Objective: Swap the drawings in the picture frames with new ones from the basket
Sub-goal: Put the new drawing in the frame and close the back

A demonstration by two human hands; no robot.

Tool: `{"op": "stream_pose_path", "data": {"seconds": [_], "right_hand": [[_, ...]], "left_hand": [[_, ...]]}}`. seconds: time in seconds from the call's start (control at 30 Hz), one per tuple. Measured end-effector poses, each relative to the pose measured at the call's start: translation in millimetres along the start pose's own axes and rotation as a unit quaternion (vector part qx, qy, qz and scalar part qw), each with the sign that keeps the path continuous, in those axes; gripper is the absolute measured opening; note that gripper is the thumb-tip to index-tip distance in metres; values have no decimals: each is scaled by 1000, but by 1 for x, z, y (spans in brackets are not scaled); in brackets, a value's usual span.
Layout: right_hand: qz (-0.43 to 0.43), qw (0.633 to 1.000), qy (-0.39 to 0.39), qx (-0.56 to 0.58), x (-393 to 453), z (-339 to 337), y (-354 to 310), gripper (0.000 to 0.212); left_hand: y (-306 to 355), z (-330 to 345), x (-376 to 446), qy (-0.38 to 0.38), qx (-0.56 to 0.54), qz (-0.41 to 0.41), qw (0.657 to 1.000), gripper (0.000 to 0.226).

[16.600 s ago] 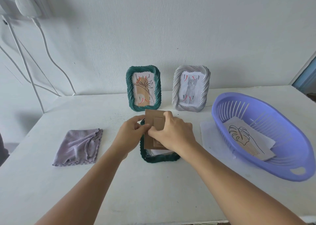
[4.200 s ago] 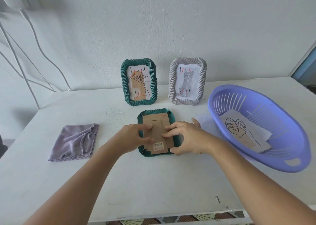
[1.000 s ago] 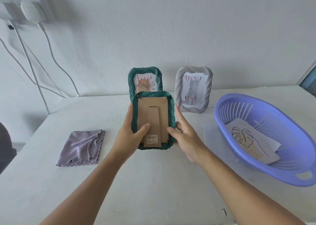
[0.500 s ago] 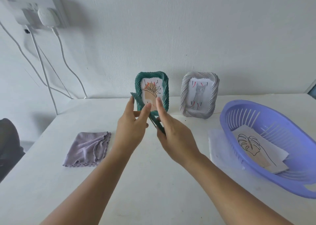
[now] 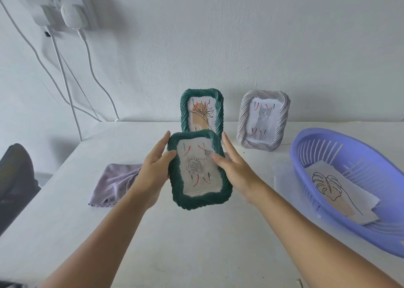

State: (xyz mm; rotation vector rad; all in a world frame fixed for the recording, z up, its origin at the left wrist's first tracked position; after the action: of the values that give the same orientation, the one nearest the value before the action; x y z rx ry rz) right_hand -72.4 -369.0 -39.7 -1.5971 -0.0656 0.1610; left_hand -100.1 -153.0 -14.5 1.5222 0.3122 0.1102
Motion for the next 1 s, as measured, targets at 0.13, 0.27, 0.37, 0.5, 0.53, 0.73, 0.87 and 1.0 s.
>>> {"op": "stream_pose_path", "data": {"seconds": [0.13, 0.27, 0.37, 0.5, 0.53, 0.73, 0.87, 1.0], "right_hand": [[11, 997, 37, 71, -1, 2, 14, 65], [1, 997, 63, 55, -3, 1, 24, 68], [2, 998, 59, 21, -4, 2, 28, 69], [16, 999, 45, 6, -2, 2, 32, 72], [20, 999, 41, 2, -2, 3, 32, 72], [4, 992, 23, -122, -3, 4, 30, 74], [-82, 895, 8, -439, 3, 5, 24, 76], [-90, 814, -8, -574, 9, 4, 31, 75]], "left_hand": [[-11, -4, -2, -61, 39, -11, 997, 70], [-21, -12, -5, -83, 122, -4, 989, 79], [-25, -14, -3, -82, 148, 2, 986, 78], [-29, -14, 7, -88, 168, 6, 982, 77], [-30, -14, 8, -90, 175, 5, 980, 76], [-34, -16, 13, -85, 251, 18, 964, 77], [-36, -21, 16, -52, 398, 80, 912, 72], [-45, -24, 16, -47, 505, 125, 853, 61]]}}
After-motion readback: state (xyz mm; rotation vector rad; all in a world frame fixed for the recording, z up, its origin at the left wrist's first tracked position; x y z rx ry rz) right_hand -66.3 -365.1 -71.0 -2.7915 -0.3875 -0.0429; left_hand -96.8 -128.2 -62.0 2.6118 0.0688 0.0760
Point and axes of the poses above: each hand's wrist, its own x-axis towards the middle knuckle, its own z-axis out of the palm, y = z × x, the point moved 1 cm from there along x, towards the middle knuckle, and after that the axes turned 10 degrees about y, right-handed, at the moved point
